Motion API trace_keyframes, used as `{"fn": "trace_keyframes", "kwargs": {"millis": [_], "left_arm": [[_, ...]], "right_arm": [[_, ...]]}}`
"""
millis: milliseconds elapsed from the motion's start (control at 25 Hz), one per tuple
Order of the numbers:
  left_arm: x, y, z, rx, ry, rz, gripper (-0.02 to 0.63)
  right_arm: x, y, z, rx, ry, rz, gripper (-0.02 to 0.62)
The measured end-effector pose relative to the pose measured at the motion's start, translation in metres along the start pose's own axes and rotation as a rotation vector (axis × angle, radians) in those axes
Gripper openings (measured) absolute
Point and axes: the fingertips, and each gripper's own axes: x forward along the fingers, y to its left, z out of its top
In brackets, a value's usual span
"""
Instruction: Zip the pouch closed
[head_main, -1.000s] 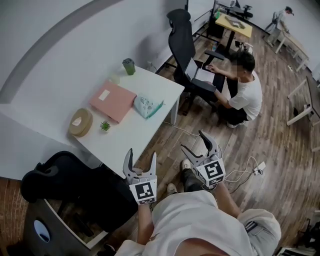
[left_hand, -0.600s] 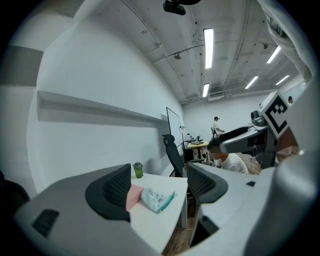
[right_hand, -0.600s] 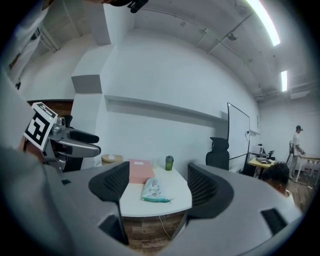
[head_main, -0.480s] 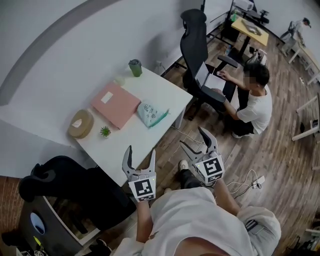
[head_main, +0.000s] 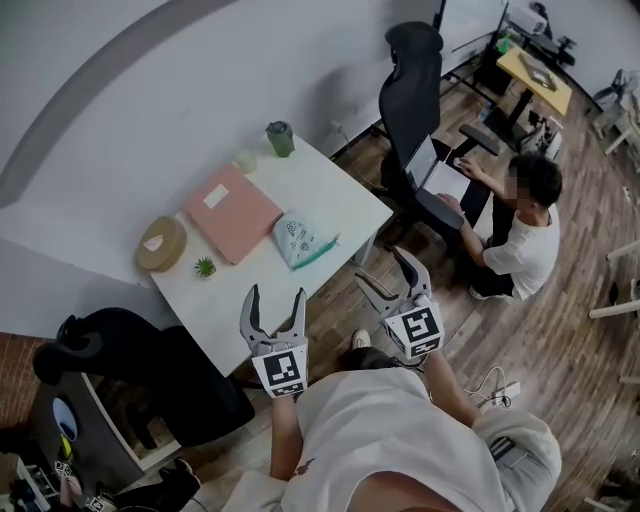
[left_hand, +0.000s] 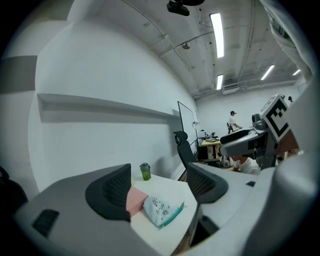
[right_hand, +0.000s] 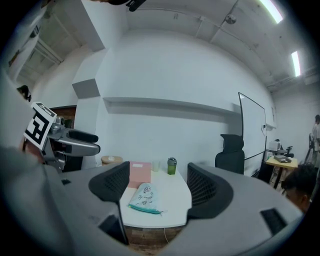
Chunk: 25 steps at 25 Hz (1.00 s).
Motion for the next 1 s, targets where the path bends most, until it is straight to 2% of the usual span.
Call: {"fn": "trace_keyframes", "kwargs": {"millis": [200,360,560,1000], "left_arm": [[0.024,-0.012,0.000,0.005,0.018,0.039,0.348],[0.043,-0.020,-0.001,-0.022,0.032,0.061,0.345],[0.066,-0.024,-0.011,-0.003,0.058,0.064,0.342],[0.114,-0.027,-0.055,-0.059,0.149,0.050,0.333]], "right_arm": [[0.019,-0.025,-0.003,0.004,-0.010,0.047,0.360],[0.032,-0.041,-0.008,0.009,-0.003,0.075,0.353],[0.053,-0.053,-0.018,0.007,0.014,0.105,0.350],[0.110,-0.061,-0.052,-0.051,0.109,0.224,0.319]]}}
